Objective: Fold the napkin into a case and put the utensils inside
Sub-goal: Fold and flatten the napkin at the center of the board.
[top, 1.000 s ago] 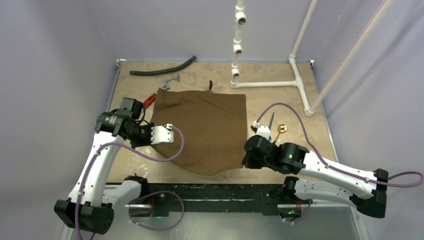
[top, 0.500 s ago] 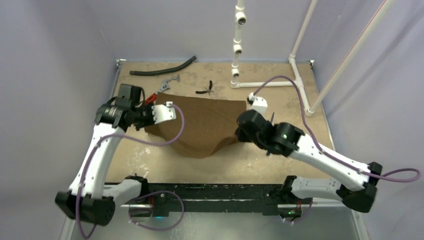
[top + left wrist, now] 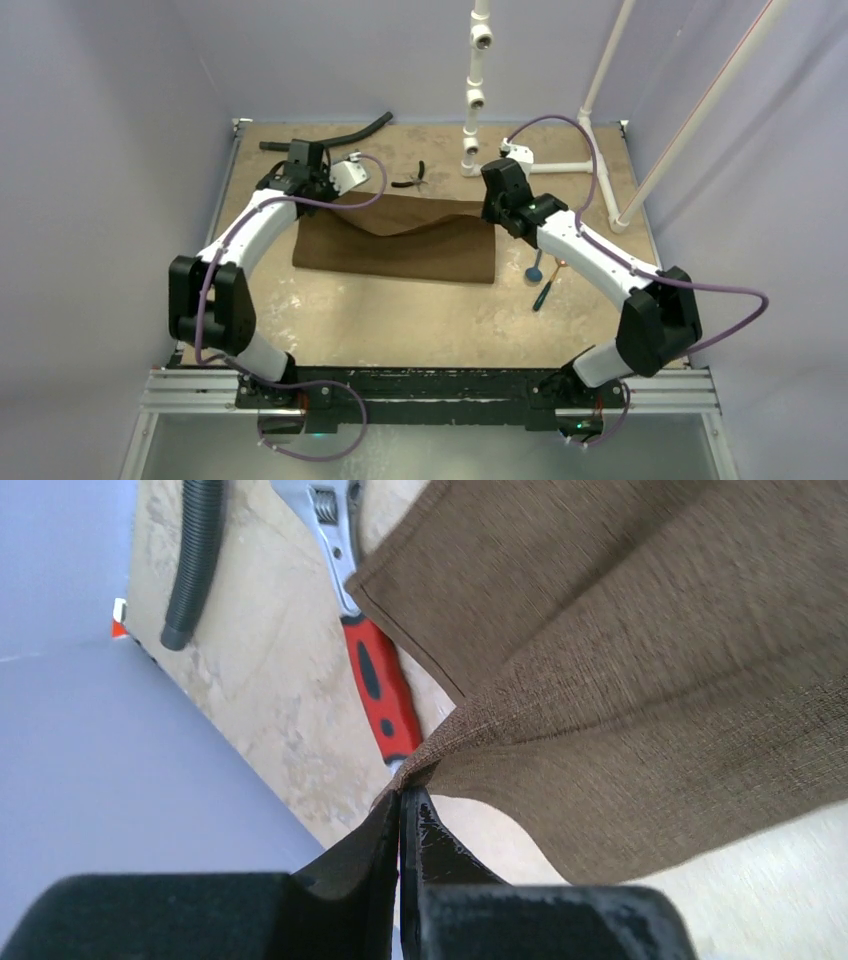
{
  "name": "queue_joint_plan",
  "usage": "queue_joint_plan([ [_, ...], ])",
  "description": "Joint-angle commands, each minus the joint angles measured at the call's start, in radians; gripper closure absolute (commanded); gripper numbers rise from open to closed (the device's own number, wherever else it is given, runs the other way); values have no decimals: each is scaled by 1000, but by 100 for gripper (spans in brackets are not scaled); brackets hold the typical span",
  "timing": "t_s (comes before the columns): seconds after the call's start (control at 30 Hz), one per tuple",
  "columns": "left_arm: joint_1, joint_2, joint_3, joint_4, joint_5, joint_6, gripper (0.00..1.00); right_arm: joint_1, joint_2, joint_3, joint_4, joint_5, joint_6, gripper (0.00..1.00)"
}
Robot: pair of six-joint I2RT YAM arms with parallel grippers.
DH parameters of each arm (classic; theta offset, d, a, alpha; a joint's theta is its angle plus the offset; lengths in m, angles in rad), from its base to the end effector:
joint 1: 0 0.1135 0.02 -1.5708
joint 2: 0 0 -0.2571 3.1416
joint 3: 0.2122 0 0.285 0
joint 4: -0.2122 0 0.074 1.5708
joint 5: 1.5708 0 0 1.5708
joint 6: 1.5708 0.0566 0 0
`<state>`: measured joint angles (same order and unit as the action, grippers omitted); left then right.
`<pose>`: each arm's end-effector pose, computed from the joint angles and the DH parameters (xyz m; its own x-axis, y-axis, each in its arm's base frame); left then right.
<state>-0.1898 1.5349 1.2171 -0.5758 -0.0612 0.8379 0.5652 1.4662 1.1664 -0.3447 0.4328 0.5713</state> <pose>0.3699 -0.0675 0.2387 -0.4000 0.8323 -0.3838 0.6696 0.5513 0.4976 0.3313 0.1820 0.2689 -0.5366 0.2410 -0.8087 0.1035 0.9699 0.2203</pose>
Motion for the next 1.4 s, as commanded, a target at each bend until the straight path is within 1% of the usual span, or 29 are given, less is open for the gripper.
queue_joint_plan([
  [0.0, -45, 89, 22, 208, -158, -56, 100, -40, 46, 13, 105, -43, -65, 100],
  [0.07, -57, 141, 39, 237, -210, -63, 100, -56, 73, 6, 124, -44, -69, 100],
  [0.17, -80, 194, 77, 227, -277, -89, 100, -72, 104, -8, 152, -45, -73, 100],
  [0.27, -98, 205, 52, 277, -329, -76, 100, -85, 145, -18, 167, -51, -79, 100],
  [0.4, -119, 222, 34, 302, -358, -75, 100, -100, 183, -23, 187, -49, -78, 100],
  [0.43, -122, 230, 29, 309, -369, -75, 97, -104, 192, -19, 193, -53, -76, 100],
  [0.5, -125, 234, 14, 335, -397, -82, 83, -109, 214, 0, 203, -61, -82, 100],
  [0.53, -125, 231, 6, 347, -401, -83, 76, -109, 227, 16, 203, -61, -86, 98],
  [0.57, -125, 224, -1, 358, -403, -86, 68, -110, 241, 34, 204, -61, -89, 92],
  [0.6, -125, 213, -7, 368, -402, -91, 53, -110, 262, 52, 203, -63, -96, 81],
  [0.63, -125, 203, -6, 370, -399, -93, 40, -112, 278, 72, 199, -62, -98, 67],
  [0.7, -121, 179, 6, 353, -386, -98, 18, -114, 301, 110, 192, -55, -108, 59],
  [0.77, -106, 153, 24, 297, -349, -121, 13, -119, 305, 123, 207, -36, -111, 50],
  [0.83, -82, 118, 42, 209, -241, -150, 12, -127, 306, 129, 223, -24, -114, 47],
  [0.9, -56, 76, 35, 103, -86, -140, 12, -128, 303, 143, 217, 3, -118, 47],
  [0.93, -50, 59, 20, 54, -37, -123, 12, -127, 291, 138, 230, 17, -126, 48],
  [1.0, -42, 33, -22, -34, 36, -73, 13, -123, 251, 104, 248, -25, -124, 52],
  [1.07, -35, -5, -103, -69, 104, -9, 14, -106, 200, 44, 276, -84, -115, 55],
  [1.17, -34, -48, -233, -59, 120, 64, 14, -23, 156, -52, 271, -112, -89, 55],
  [1.27, -18, -25, -278, -29, 108, 72, 15, 57, 132, -143, 276, -150, -22, 55],
  [1.37, -6, -2, -298, 28, 111, 63, 15, 90, 118, -231, 329, -207, 21, 56],
])
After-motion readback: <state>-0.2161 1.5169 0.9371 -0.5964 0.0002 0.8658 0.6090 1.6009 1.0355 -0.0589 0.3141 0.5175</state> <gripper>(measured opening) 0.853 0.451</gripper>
